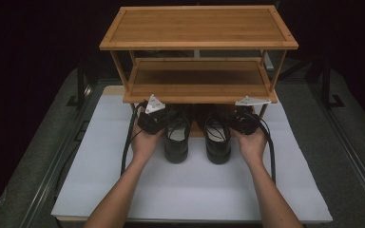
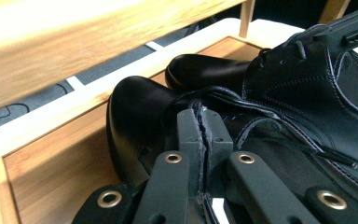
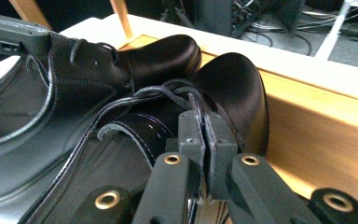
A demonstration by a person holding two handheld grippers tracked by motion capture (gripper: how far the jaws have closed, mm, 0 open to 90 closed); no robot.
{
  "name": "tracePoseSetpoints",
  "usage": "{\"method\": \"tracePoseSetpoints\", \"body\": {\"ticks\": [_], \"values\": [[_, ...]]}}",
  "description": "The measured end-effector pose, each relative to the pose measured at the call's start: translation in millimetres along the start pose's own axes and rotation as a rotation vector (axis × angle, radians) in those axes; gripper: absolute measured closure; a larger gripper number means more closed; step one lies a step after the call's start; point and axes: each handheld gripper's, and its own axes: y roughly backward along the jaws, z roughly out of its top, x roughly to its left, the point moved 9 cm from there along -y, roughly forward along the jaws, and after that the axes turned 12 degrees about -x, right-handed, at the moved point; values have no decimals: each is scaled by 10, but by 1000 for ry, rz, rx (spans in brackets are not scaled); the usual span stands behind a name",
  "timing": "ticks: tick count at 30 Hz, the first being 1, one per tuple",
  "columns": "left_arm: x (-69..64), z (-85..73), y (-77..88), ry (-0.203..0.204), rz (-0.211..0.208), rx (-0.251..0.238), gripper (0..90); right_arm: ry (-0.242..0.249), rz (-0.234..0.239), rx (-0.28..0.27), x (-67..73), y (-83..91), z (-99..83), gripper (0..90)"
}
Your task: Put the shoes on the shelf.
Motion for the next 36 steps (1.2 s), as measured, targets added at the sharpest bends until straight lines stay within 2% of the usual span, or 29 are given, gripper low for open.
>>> {"method": "tracePoseSetpoints", "body": {"ticks": [5,10,13,15,17,21,23,28,32,36], "values": [[62,8,-149,1,19,-6,887,-1,-25,-6,-68,-119,26,870],[54,13,-231,8,27,-26,886,14,-41,-10,-71,-189,73,870],[29,-25,-249,17,14,-20,884,24,-42,-9,-49,-209,73,868],[10,-41,-234,6,1,-11,882,46,-44,-1,-31,-217,46,866],[-13,-63,-222,1,-9,-11,880,32,-33,-4,-17,-208,26,858],[-27,-73,-196,6,-23,-14,838,6,-26,-1,-31,-182,-28,781],[-36,-66,-174,34,-40,-14,786,-9,-19,-10,-44,-155,-30,744],[-59,-48,-15,48,-77,-1,568,-3,-3,-14,-20,-15,-10,614],[-118,-71,180,37,-106,-5,378,0,28,-11,27,154,-31,457],[-202,-153,360,25,-131,-1,284,27,32,7,90,358,-121,339]]}}
